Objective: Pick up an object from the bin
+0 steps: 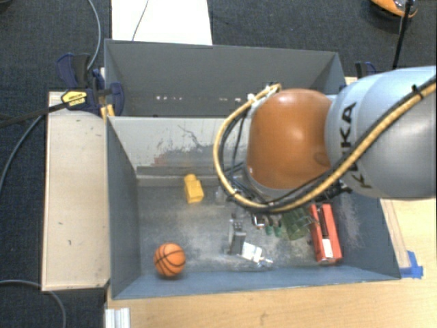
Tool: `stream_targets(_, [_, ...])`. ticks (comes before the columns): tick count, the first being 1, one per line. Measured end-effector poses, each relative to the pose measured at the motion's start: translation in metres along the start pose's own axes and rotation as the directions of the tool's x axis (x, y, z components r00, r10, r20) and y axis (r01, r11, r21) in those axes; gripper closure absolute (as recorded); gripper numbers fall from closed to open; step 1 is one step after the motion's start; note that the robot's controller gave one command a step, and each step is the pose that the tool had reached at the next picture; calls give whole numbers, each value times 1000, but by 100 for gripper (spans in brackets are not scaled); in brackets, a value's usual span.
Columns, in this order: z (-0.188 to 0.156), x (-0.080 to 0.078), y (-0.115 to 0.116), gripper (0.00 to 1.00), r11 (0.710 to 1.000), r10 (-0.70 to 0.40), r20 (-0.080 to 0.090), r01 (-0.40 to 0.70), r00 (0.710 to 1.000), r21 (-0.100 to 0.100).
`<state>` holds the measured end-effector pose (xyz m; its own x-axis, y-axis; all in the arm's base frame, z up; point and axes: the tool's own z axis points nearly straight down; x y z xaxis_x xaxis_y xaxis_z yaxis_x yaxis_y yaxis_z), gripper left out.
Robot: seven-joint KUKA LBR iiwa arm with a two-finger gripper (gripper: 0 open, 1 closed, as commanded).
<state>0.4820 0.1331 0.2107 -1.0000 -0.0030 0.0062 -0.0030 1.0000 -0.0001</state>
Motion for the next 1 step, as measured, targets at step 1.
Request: stream_targets(1, [-4, -2, -1, 0, 1000, 5, 8, -5, 1000, -1])
